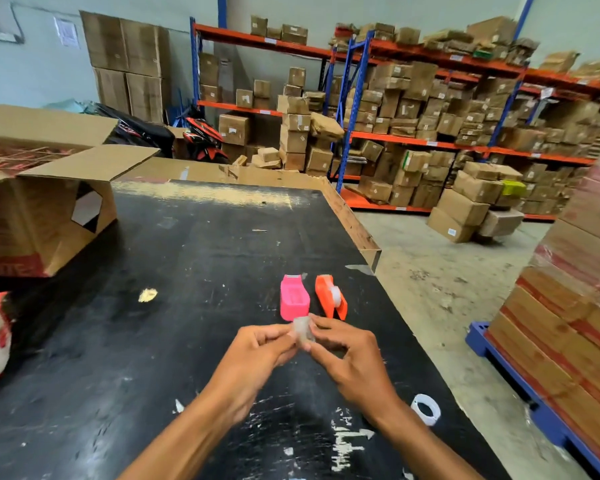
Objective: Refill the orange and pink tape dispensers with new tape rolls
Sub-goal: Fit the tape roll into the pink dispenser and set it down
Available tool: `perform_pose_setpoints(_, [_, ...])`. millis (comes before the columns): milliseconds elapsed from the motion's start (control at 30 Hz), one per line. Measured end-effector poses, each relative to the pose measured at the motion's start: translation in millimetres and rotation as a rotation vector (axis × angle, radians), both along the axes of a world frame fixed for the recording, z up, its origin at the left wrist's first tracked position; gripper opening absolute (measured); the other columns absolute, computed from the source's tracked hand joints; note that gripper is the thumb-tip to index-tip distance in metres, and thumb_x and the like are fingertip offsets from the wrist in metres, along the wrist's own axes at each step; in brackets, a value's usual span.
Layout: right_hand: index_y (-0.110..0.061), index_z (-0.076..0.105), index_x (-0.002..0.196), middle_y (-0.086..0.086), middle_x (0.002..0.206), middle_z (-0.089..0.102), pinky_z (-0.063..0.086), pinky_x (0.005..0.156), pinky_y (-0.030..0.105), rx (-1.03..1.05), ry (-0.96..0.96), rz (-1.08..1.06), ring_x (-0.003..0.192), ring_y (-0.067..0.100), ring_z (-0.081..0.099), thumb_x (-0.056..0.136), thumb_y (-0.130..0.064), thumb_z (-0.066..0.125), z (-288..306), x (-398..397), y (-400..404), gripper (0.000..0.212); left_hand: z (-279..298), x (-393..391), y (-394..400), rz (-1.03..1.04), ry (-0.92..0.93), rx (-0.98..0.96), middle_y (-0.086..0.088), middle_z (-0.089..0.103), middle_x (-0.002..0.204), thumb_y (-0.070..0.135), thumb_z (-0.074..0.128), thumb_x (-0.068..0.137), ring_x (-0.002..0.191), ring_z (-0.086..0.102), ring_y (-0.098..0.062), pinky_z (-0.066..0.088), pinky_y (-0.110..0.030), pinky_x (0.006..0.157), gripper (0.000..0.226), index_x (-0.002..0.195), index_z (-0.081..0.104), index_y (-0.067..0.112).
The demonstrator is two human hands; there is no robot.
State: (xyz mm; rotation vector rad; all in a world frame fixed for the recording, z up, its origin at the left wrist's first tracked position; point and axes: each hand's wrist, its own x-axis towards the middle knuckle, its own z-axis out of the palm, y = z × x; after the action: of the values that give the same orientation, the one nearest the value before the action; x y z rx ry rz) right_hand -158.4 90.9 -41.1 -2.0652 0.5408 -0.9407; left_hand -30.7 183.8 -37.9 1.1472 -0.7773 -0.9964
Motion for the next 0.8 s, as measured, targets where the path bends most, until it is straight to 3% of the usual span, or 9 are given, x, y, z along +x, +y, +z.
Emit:
perform_pose_setpoints(133, [-0.011,0.070,0.108,-0.013,0.114,0.063,0.044,0.087,0.003,-0.035,0.035,-0.005,0.108,-0.019,0.054,0.084,-0.012,0.070,-5,5,-6,0.024,0,3,-4,-0.026,-0.044,0.021,-0.004,0.078,0.105,0.016,0.054,0.093,0.107,0.068,-0.010,0.049,-0.025,0.099,0.026,0.093,0.076,0.002])
perform_pose_setpoints(367, [-0.011,0.077,0.095,-0.012,0.102,0.069,0.050,0.078,0.007,-0.055,0.011,-0.018,0.091,-0.016,0.061,0.080,-0.009,0.072,-4,23,-17,0.016,-3,12,-23,0.028,-0.075,0.138,-0.003,0.079,0.098,0.011,0.044,0.095,0.099,0.070,-0.009,0.049,-0.029,0.100,0.032,0.094,0.074,0.000])
perform_pose_setpoints(500, [-0.007,0.076,0.085,0.008,0.094,0.072,0.054,0.080,0.040,-0.101,0.102,-0.160,0.090,0.016,0.065,0.078,-0.021,0.074,2,41,-35,0.015,1,23,-40,0.032,-0.102,0.140,-0.001,0.079,0.098,0.008,0.039,0.094,0.092,0.072,-0.008,0.052,-0.025,0.089,0.035,0.100,0.073,0.004])
perform_pose_setpoints(567, [-0.012,0.075,0.088,0.009,0.083,0.073,0.054,0.077,0.045,-0.086,0.116,-0.166,0.088,0.023,0.065,0.079,-0.022,0.071,6,52,-47,0.014,5,31,-52,0.033,-0.142,0.109,0.003,0.080,0.094,0.009,0.038,0.095,0.091,0.073,-0.008,0.054,-0.018,0.080,0.040,0.094,0.077,0.016])
perform_pose_setpoints(633, [-0.018,0.075,0.090,0.005,0.080,0.074,0.055,0.074,0.041,-0.059,0.107,-0.181,0.087,0.020,0.066,0.081,-0.020,0.068,12,62,-58,0.011,8,40,-66,0.061,-0.172,0.103,0.005,0.080,0.089,0.011,0.039,0.095,0.086,0.072,-0.006,0.057,-0.015,0.074,0.044,0.083,0.078,0.026])
perform_pose_setpoints(700, [-0.021,0.075,0.092,-0.004,0.073,0.073,0.054,0.068,0.027,0.005,0.094,-0.188,0.076,0.004,0.067,0.080,-0.016,0.069,15,70,-76,0.014,3,52,-83,0.131,-0.226,0.136,0.000,0.078,0.096,0.010,0.040,0.094,0.092,0.070,-0.011,0.057,-0.020,0.083,0.043,0.081,0.077,0.028])
perform_pose_setpoints(767, [-0.023,0.076,0.092,-0.009,0.061,0.066,0.046,0.059,0.017,0.065,0.146,-0.187,0.059,-0.002,0.059,0.077,-0.014,0.069,16,79,-94,0.018,-6,62,-97,0.200,-0.336,0.180,-0.004,0.075,0.107,0.003,0.040,0.090,0.102,0.067,-0.016,0.052,-0.028,0.094,0.041,0.096,0.074,0.024])
perform_pose_setpoints(800, [-0.022,0.076,0.090,-0.006,0.061,0.066,0.046,0.060,0.020,0.081,0.200,-0.192,0.059,0.002,0.058,0.077,-0.016,0.069,15,84,-103,0.017,-11,66,-102,0.208,-0.414,0.193,-0.004,0.074,0.110,-0.001,0.042,0.087,0.106,0.066,-0.015,0.051,-0.025,0.096,0.041,0.105,0.073,0.020])
